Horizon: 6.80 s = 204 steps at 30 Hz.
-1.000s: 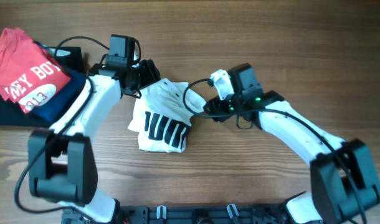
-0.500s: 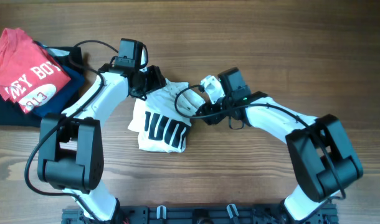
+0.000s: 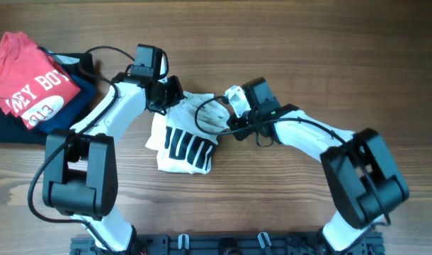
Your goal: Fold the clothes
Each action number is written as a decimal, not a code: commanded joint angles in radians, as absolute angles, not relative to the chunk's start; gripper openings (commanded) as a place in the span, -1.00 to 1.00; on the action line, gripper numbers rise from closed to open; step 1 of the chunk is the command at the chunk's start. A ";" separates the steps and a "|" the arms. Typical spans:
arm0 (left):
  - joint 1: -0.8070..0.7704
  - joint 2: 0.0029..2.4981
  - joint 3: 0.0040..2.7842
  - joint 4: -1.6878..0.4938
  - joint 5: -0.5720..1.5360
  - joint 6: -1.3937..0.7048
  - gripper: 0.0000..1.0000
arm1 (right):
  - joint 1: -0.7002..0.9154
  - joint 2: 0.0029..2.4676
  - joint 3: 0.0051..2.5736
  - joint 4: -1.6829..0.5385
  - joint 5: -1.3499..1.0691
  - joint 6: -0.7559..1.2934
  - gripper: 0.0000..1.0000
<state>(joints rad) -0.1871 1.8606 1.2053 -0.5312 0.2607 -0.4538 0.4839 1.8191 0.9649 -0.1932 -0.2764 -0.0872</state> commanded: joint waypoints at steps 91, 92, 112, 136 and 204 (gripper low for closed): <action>0.020 1.864 1.280 -0.558 0.656 -0.028 -0.92 | 0.522 1.547 1.042 -0.559 0.240 0.340 0.30; 0.036 1.808 1.298 -0.568 0.617 -0.039 -0.92 | 0.522 1.501 1.042 -0.566 0.247 0.340 0.30; 0.545 1.465 1.475 -0.455 0.255 -0.247 -0.92 | 0.522 1.253 1.040 -0.704 0.321 0.329 0.36; 0.747 1.669 1.630 -0.524 0.226 -0.315 1.00 | 0.522 1.253 1.044 -0.684 0.139 0.318 1.00; -0.103 0.432 1.015 -1.191 0.055 -0.142 0.99 | 0.097 0.338 0.728 -0.694 -0.157 -0.027 0.99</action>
<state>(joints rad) -0.1001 0.4370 1.0237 -1.1904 0.0673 -0.1356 0.1009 0.4473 0.8467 -0.7948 -0.1070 0.0917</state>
